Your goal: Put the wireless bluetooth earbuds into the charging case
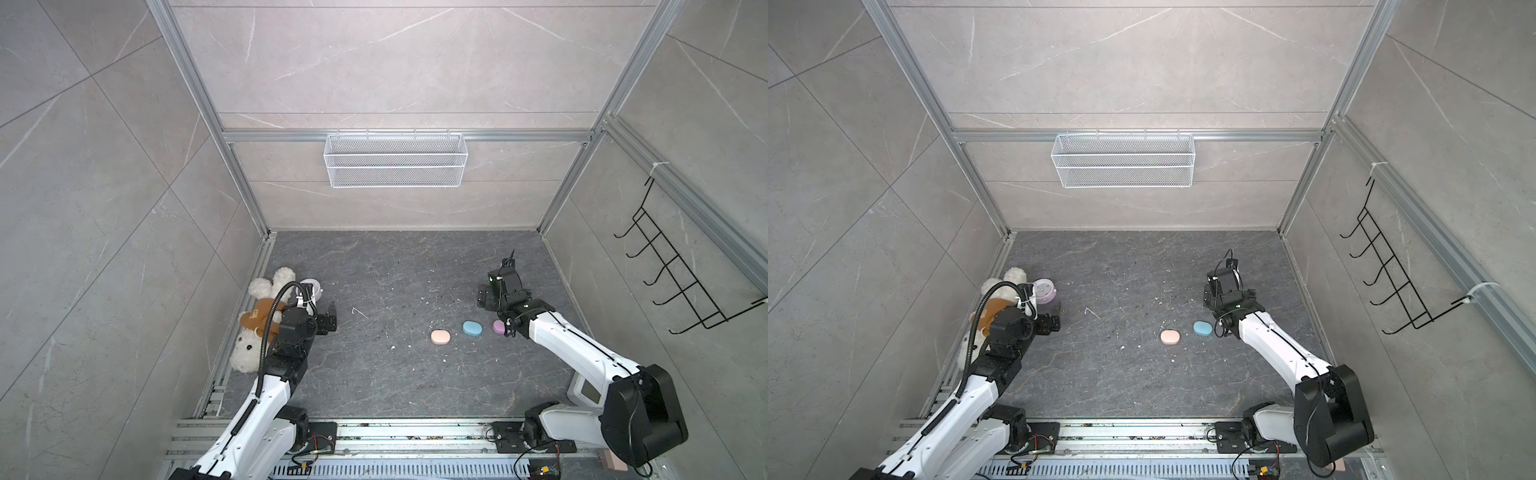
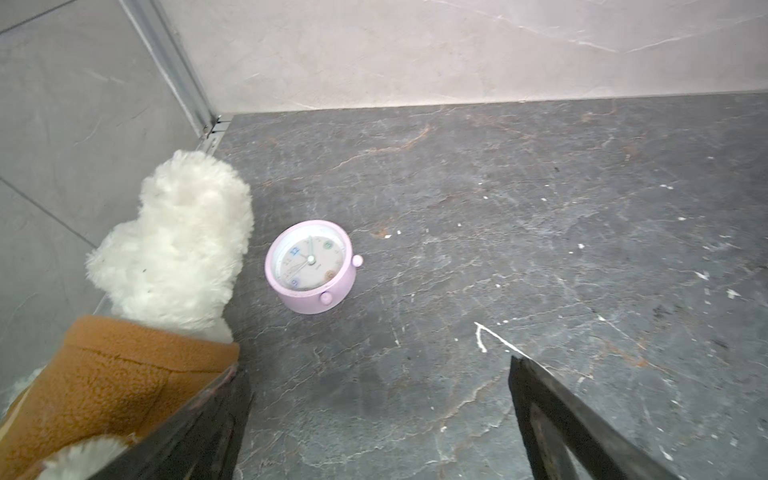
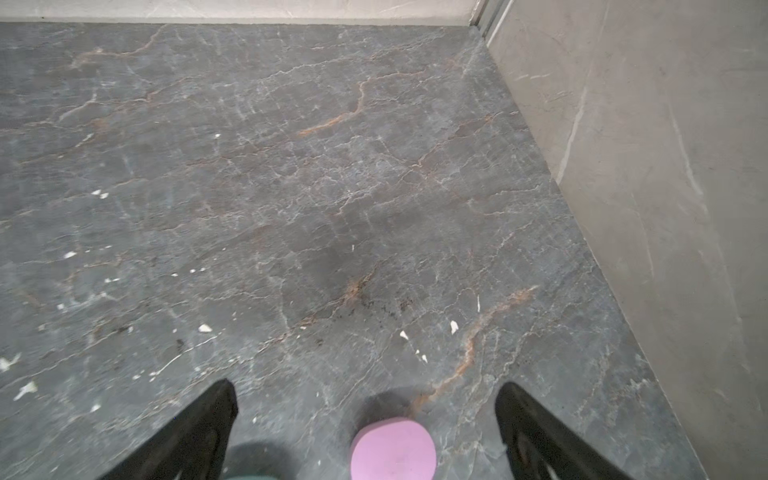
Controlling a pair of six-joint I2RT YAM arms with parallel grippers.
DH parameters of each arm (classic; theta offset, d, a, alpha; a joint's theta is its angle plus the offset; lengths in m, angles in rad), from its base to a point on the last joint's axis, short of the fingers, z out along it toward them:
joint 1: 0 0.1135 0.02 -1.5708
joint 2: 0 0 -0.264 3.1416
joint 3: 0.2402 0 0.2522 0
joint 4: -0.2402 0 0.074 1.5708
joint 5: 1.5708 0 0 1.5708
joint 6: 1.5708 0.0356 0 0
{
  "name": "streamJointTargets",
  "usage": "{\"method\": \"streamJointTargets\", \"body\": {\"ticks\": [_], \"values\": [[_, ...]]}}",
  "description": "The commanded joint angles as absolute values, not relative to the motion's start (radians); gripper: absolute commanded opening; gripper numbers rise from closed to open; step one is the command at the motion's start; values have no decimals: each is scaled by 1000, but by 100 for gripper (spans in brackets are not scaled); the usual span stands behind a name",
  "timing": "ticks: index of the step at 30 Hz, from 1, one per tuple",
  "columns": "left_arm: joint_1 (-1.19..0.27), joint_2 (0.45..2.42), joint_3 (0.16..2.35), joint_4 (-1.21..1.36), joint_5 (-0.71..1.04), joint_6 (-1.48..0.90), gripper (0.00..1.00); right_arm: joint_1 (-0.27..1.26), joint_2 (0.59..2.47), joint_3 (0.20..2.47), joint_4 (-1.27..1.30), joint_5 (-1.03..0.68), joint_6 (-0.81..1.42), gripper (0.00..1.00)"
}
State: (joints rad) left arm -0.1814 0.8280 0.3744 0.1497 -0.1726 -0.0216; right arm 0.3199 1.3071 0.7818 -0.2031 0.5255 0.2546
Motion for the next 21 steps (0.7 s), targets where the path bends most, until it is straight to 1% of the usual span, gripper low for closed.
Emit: {"method": "streamJointTargets", "body": {"ticks": [1, 7, 9, 13, 21], "values": [[-133, 865, 353, 353, -158, -4, 99, 306, 1305, 692, 112, 587, 136, 100], [-77, 984, 287, 547, -183, 8, 99, 272, 1355, 613, 339, 567, 67, 100], [-61, 1048, 285, 601, -177, 19, 99, 262, 1373, 578, 441, 552, 45, 100], [-54, 1189, 302, 687, -159, 38, 98, 238, 1376, 532, 560, 517, 4, 100], [-45, 1365, 283, 873, -155, 56, 98, 143, 1338, 479, 654, 386, 53, 100]]}}
